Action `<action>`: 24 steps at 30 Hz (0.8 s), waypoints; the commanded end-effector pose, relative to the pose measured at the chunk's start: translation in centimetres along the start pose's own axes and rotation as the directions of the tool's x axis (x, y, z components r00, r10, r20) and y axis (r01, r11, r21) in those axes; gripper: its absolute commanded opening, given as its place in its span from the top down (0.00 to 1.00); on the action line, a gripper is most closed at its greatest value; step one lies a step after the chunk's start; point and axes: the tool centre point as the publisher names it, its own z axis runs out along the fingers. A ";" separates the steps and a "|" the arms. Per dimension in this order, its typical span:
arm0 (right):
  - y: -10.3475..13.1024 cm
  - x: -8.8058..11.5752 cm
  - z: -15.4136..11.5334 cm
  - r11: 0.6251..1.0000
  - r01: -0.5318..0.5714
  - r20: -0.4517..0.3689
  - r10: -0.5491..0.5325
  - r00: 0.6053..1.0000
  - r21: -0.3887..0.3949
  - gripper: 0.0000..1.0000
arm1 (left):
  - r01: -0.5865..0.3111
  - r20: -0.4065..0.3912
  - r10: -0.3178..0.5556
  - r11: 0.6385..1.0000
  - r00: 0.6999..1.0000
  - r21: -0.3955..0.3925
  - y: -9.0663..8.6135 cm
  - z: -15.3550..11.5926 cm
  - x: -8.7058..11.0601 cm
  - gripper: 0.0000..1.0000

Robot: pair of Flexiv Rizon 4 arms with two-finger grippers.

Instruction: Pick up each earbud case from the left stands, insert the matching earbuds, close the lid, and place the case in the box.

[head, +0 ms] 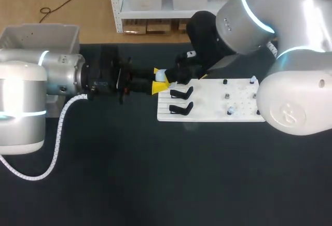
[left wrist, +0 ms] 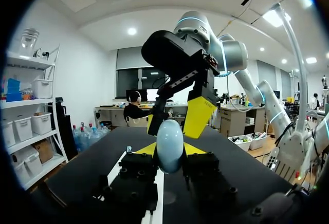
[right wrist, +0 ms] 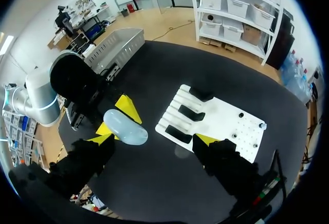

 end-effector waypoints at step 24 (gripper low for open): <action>-1.5 -2.5 -4.0 0.997 0.038 0.138 -0.047 0.989 0.071 0.00 | -0.002 0.002 0.002 1.000 1.000 -0.004 -0.1 -0.1 0.0 1.00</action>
